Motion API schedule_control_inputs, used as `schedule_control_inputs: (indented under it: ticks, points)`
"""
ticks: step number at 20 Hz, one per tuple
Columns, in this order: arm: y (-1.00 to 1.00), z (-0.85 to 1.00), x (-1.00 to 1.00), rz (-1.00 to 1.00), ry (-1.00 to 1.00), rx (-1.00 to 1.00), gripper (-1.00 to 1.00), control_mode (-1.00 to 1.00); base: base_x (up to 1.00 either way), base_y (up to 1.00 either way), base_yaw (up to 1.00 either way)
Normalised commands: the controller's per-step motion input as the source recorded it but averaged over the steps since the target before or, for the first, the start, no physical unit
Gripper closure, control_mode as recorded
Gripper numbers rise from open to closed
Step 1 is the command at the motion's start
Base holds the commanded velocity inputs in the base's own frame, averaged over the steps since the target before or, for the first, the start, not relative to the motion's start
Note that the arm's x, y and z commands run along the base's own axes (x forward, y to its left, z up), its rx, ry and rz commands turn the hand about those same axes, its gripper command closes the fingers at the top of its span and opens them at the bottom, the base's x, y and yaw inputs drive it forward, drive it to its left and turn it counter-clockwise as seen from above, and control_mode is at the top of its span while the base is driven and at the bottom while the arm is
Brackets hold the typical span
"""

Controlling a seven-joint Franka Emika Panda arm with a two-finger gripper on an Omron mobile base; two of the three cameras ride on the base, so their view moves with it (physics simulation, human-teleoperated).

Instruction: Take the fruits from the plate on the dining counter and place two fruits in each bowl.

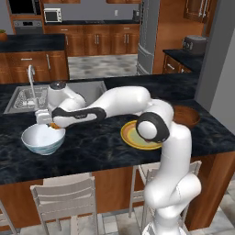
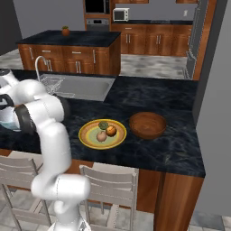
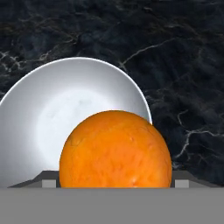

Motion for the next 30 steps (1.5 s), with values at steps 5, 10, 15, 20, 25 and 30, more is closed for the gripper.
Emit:
schedule_control_inputs:
  ticks: [5,10,15,20,25,30]
  points:
    - [0.20,-0.30,0.23,0.00,0.00,0.01,1.00,-1.00,0.00,0.00,0.00]
    - [0.15,-0.12,0.08,0.00,0.05,0.06,1.00,-1.00,0.00,0.00,0.00]
    - [0.16,-0.19,0.00,0.00,0.04,0.02,1.00,-1.00,0.00,0.00,0.00]
    - [0.05,-0.25,0.00,0.00,0.09,0.00,1.00,-1.00,0.00,0.00,0.00]
    - [0.01,-0.19,0.00,0.00,0.09,0.00,1.00,-1.00,0.00,0.00,0.00]
    - [0.06,-0.10,0.04,0.00,0.04,0.00,1.00,-1.00,0.00,0.00,0.00]
